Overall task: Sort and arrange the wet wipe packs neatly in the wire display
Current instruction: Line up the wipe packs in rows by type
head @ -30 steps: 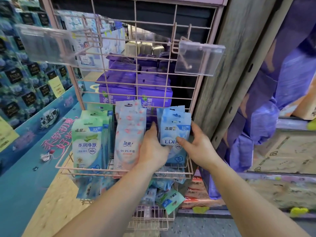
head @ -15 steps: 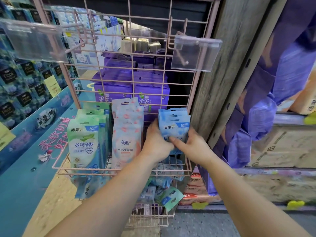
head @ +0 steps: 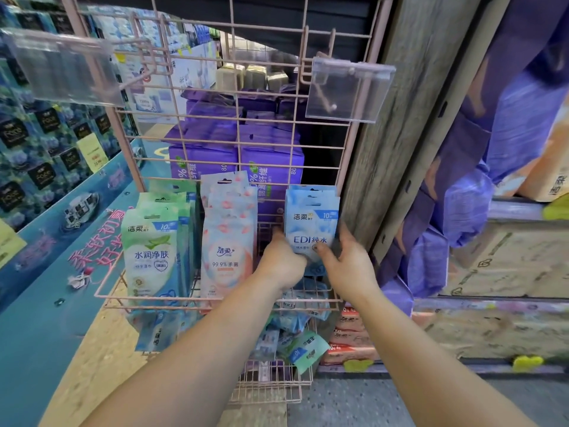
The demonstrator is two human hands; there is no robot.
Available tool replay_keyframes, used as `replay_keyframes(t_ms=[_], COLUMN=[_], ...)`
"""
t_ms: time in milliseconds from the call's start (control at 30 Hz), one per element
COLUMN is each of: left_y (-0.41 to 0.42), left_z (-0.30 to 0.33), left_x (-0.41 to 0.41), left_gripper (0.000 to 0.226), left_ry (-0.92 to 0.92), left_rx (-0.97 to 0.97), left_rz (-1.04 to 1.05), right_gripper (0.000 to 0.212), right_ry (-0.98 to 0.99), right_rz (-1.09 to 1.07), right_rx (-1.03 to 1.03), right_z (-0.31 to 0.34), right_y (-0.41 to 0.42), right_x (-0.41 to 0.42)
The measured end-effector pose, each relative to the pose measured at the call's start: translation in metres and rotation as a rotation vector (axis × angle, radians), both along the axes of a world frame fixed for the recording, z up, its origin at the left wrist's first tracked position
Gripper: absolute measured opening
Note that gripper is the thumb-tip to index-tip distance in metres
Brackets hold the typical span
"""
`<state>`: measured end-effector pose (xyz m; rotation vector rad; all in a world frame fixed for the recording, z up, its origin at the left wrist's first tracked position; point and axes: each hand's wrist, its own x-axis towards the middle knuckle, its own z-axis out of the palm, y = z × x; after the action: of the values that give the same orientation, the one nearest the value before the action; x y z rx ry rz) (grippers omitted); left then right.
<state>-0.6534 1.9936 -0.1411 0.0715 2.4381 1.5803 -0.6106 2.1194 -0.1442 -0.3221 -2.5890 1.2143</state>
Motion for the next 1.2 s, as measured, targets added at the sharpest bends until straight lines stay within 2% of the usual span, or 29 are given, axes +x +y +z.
replay_keyframes(t_ms=[67,133,200,267,333,367,500,633,733,800,900,1033,1133,1200], left_y=[-0.002,-0.01,-0.03,-0.06,-0.09,-0.102,-0.129,-0.138,-0.139,-0.138,-0.14,-0.146,-0.145,-0.142], left_z=[0.011,0.025,0.036,0.045,0.047,0.042,0.01,-0.03,-0.066,-0.081,-0.09,-0.099,-0.1,-0.1], left_x=[0.004,0.013,0.027,0.048,0.067,0.074,0.088,0.093,0.09,0.088,0.086,0.082,0.082,0.084], left_gripper=[0.062,0.056,0.053,0.058,0.052,0.046,0.029,0.026,0.026,0.031,0.032,0.037,0.042,0.043], left_ry=[0.043,0.069,0.058,0.014,0.006,0.007,-0.025,0.0,0.021,0.023,-0.027,-0.089,-0.097,-0.086], left_rx=[-0.014,0.002,0.116,0.237,0.265,0.267,0.246,0.018,-0.249,-0.367,-0.333,-0.231,-0.219,-0.213], left_rz=[0.039,0.058,0.013,-0.079,-0.158,-0.183,-0.189,-0.224,-0.211,-0.145,-0.042,-0.047,-0.061,-0.073], right_gripper=[0.059,0.059,0.053,0.039,0.021,0.013,0.008,0.022,0.045,0.044,0.029,0.022,0.025,0.033], right_ry=[-0.019,-0.02,0.021,0.018,-0.079,-0.147,-0.31,-0.436,-0.457,-0.393,-0.333,-0.273,-0.271,-0.271], right_rz=[0.0,-0.047,-0.17,-0.325,-0.396,-0.361,-0.062,0.14,0.29,0.322,0.324,0.356,0.349,0.241], right_rx=[-0.002,-0.153,-0.369,-0.437,-0.367,-0.332,-0.183,-0.059,0.308,0.485,0.499,0.368,0.358,0.253], right_z=[-0.002,-0.006,-0.015,-0.03,-0.049,-0.059,-0.085,-0.095,-0.107,-0.115,-0.12,-0.126,-0.12,-0.107], right_y=[0.002,0.006,0.012,0.015,0.011,0.004,-0.036,-0.058,-0.068,-0.078,-0.085,-0.077,-0.075,-0.086], right_x=[0.005,0.013,0.026,0.041,0.057,0.064,0.079,0.077,0.073,0.068,0.062,0.068,0.074,0.071])
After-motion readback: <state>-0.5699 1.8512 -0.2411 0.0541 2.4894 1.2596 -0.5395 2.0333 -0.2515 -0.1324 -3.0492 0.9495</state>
